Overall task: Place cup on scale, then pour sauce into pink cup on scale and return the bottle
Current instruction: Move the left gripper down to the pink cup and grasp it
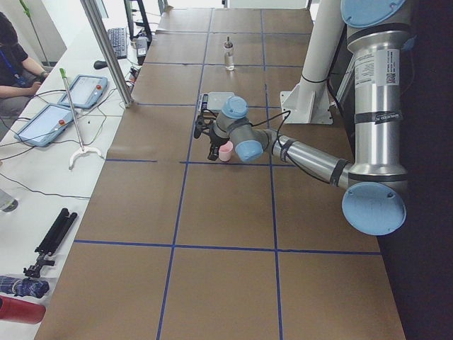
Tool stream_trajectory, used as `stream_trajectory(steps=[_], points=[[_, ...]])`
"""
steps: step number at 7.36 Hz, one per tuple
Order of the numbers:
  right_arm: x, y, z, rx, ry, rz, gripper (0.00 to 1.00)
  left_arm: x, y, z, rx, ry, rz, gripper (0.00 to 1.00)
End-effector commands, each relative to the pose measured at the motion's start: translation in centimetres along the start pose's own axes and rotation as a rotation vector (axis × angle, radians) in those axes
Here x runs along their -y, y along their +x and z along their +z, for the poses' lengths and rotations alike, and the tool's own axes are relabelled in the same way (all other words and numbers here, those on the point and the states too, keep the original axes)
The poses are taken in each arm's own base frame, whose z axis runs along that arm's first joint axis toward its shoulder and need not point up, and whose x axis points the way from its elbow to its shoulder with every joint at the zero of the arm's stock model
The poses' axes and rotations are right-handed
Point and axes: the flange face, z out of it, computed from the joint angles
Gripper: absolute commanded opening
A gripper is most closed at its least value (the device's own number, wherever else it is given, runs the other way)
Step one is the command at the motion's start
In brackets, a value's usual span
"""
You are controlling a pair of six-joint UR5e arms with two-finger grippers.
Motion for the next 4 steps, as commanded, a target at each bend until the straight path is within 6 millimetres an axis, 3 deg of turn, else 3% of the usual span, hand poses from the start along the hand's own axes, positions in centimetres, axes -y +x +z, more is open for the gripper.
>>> stream_trajectory(steps=[1,4], points=[[-0.4,0.1,0.1,0.000,-0.004,0.005,1.00,-4.6,3.4,3.5,0.013,-0.035,-0.087,0.58],[-1.0,0.3,0.3,-0.001,0.004,-0.003,1.00,-5.0,4.5,4.9,0.055,-0.069,-0.092,0.53]])
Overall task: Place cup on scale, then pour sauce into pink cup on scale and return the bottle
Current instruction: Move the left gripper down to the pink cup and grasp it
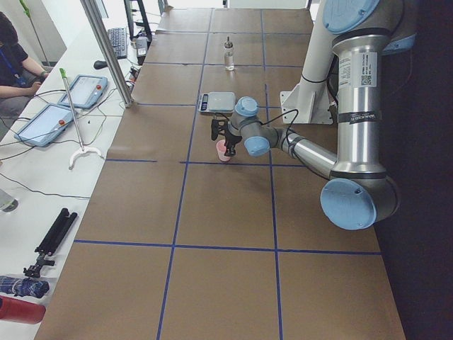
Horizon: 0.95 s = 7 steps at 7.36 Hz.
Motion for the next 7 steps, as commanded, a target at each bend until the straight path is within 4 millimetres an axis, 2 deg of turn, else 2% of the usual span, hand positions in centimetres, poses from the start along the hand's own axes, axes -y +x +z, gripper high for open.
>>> stream_trajectory(steps=[1,3,5,7], points=[[-0.5,0.1,0.2,-0.001,0.009,-0.009,1.00,-0.1,0.1,0.8,0.022,-0.011,-0.005,0.52],[-0.6,0.1,0.2,-0.001,0.009,-0.009,1.00,-0.1,0.0,0.9,0.025,-0.012,-0.004,0.45],[-0.6,0.2,0.1,-0.002,0.010,-0.008,1.00,0.2,0.5,2.4,0.030,-0.017,-0.002,0.34],[-0.6,0.1,0.2,-0.001,0.009,-0.009,1.00,0.6,1.2,3.0,0.026,-0.016,0.000,0.30]])
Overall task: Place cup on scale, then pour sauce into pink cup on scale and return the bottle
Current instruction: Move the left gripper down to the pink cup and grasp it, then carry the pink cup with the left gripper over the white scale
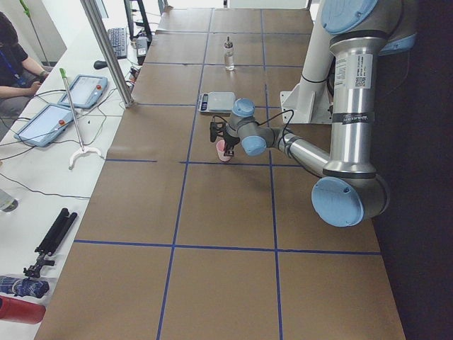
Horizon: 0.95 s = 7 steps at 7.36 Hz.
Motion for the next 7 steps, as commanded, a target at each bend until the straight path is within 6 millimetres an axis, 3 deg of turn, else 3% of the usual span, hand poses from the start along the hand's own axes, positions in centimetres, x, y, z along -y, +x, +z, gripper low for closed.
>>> stream_trajectory(steps=[1,2,4,5,6,7], points=[[0.0,0.0,0.1,0.001,-0.002,0.001,1.00,0.1,0.3,0.4,-0.001,-0.001,0.002,0.09],[0.0,0.0,0.0,0.000,-0.001,-0.001,1.00,0.1,0.2,0.4,0.001,-0.001,0.004,0.00],[0.0,0.1,0.0,0.000,-0.001,0.002,1.00,0.0,0.2,-0.1,-0.002,-0.004,0.011,0.00],[0.0,0.1,0.0,0.000,-0.001,0.002,1.00,0.3,2.0,-1.4,0.035,-0.019,-0.002,0.00],[0.0,0.1,0.0,0.000,-0.001,0.002,1.00,1.4,7.9,-3.8,0.058,-0.026,-0.009,0.00],[0.0,0.1,0.0,0.000,-0.001,0.003,1.00,3.4,15.6,-5.6,0.089,-0.034,-0.027,0.00]])
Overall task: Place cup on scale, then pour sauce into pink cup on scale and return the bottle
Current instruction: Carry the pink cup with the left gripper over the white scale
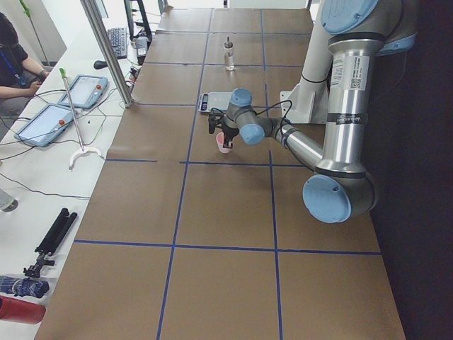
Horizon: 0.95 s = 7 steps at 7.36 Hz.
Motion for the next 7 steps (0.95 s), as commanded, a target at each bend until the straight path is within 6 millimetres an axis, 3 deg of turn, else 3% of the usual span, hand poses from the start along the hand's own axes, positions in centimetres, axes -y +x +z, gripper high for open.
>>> stream_trajectory(steps=[1,2,4,7], points=[[0.0,0.0,0.0,0.000,0.000,0.001,1.00,2.4,12.6,-5.4,0.033,-0.013,-0.022,0.00],[-0.1,0.0,0.0,0.000,-0.001,0.002,1.00,2.1,14.5,-5.2,0.019,-0.023,-0.018,0.00],[-0.1,0.0,0.0,0.002,-0.001,0.002,1.00,4.2,21.3,-3.4,0.005,-0.025,-0.085,0.00],[-0.3,0.1,0.1,0.002,-0.003,0.006,1.00,4.2,27.0,-0.8,-0.010,-0.018,-0.092,0.00]])
